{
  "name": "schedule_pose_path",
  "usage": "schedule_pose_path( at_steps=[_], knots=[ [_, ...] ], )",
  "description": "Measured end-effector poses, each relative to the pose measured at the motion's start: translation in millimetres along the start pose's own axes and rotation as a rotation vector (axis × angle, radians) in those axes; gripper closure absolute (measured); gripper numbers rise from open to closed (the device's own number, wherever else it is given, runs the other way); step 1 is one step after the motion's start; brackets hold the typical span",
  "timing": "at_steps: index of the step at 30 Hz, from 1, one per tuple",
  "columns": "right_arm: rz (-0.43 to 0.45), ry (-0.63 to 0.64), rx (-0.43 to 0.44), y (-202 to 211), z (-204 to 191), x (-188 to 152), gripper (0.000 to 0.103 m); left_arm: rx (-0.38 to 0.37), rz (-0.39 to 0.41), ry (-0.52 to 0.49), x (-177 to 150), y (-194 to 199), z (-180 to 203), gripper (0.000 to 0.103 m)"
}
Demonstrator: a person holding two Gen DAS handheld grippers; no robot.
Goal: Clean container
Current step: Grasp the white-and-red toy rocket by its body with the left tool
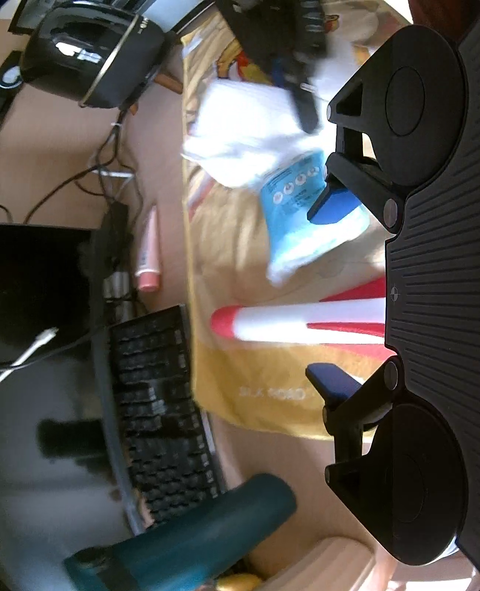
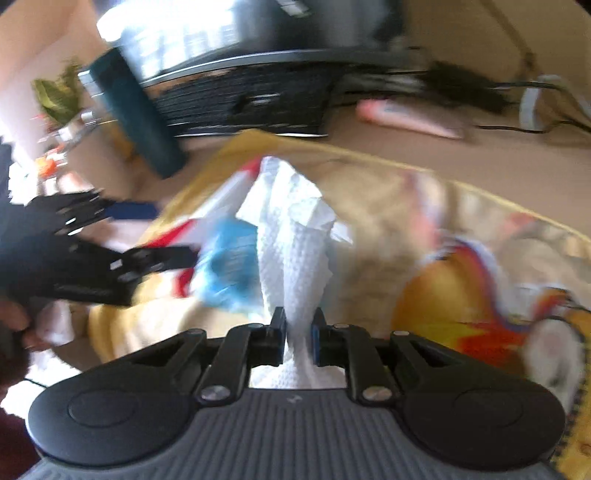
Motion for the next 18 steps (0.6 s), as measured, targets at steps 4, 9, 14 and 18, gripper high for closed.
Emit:
schedule_pose_path(
  at_steps=[4, 9, 14, 18],
  knots=[
    [0.047, -0.078, -0.042, 17.6, 24.6, 1.2, 0.092, 0.013, 0.001, 0.001, -3.7, -3.3, -4.9, 0.014],
    [0.099, -0.117, -0.026, 35.2, 30.9, 4.7, 0.092, 0.102, -0.018, 0.045, -0.7, -16.9, -33.8, 0.010],
    [0.115, -0.095, -0.004, 34.5, 19.0, 7.8, 0.092, 0.067, -0.067, 0.031, 7.2, -61.3, -30.4, 0.020],
    [0.155, -0.112, 0.011, 44.2, 21.9, 10.3, 0.092, 0.007, -0.026, 0.026, 12.7, -58.1, -18.1, 0.071]
  ],
)
Point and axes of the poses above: each gripper's, at about its wrist camera, not at the fingertips, and y roughly against the way its jaws point, z to its right, x to its top, the point moved 8 cm from there along -y, roughly the way its jaws point, and after that the axes turned 5 degrees about z, right-handed, at the moved point
